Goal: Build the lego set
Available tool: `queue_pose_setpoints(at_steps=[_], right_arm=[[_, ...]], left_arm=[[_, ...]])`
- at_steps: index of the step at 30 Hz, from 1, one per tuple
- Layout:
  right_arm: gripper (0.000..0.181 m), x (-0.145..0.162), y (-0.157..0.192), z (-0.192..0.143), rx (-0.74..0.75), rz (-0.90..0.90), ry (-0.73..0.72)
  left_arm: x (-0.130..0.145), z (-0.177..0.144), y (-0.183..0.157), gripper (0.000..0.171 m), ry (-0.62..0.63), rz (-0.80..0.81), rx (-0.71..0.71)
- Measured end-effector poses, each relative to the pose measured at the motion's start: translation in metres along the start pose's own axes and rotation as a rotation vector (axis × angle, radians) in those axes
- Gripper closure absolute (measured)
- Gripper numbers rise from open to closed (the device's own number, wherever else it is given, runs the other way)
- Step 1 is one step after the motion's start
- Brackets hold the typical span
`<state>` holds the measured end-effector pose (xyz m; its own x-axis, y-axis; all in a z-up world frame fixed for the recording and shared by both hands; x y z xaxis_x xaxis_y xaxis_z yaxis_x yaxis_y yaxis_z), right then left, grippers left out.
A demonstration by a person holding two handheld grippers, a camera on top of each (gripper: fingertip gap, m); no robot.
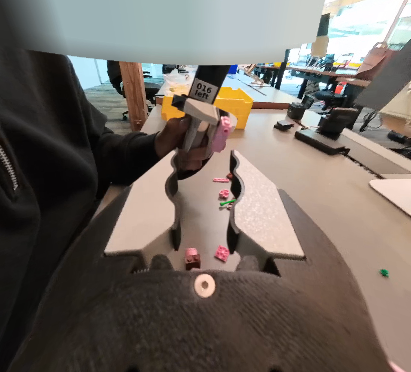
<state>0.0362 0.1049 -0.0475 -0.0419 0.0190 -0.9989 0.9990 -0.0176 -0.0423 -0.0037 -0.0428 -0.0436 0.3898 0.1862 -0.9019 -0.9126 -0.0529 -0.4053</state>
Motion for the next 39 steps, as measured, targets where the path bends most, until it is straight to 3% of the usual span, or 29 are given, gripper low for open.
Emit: queue_pose_setpoints(at_steps=[7, 10, 16, 22, 29, 33, 39], right_arm=[[0.157, -0.002, -0.009, -0.004, -0.046, 0.204, -0.229], [0.174, -0.002, -0.012, -0.008, -0.05, 0.228, -0.246], [0.175, -0.001, -0.012, -0.009, -0.032, 0.192, -0.177], [0.176, -0.002, -0.013, -0.011, -0.065, 0.229, -0.201], [0.164, -0.005, -0.013, -0.015, -0.014, 0.173, -0.195], [0.174, -0.004, -0.014, -0.017, -0.06, 0.219, -0.204], [0.176, -0.002, -0.017, -0.018, -0.088, 0.265, -0.196]], left_arm=[[0.004, 0.005, 0.005, 0.165, -0.021, -0.157, 0.075], [0.005, 0.007, 0.003, 0.165, -0.018, -0.166, 0.082], [0.007, 0.008, 0.005, 0.164, -0.004, -0.161, 0.081], [0.008, 0.008, 0.004, 0.166, 0.03, -0.148, 0.086], [0.01, 0.008, 0.005, 0.166, 0.068, -0.147, 0.081], [0.011, 0.008, 0.006, 0.166, 0.072, -0.142, 0.074], [0.011, 0.008, 0.006, 0.166, 0.066, -0.136, 0.071]])
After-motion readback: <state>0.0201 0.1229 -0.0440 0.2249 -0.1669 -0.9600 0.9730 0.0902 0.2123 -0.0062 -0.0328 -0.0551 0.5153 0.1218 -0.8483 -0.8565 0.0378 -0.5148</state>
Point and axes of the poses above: each gripper's, where its closed fingertips meet, z out along the fingers, x out of its underside, y = z × x across the jaws, the point moved 8 cm from there along -z, back along the fingers, and after that the axes turned 14 degrees about -x, right-handed, at the moved point
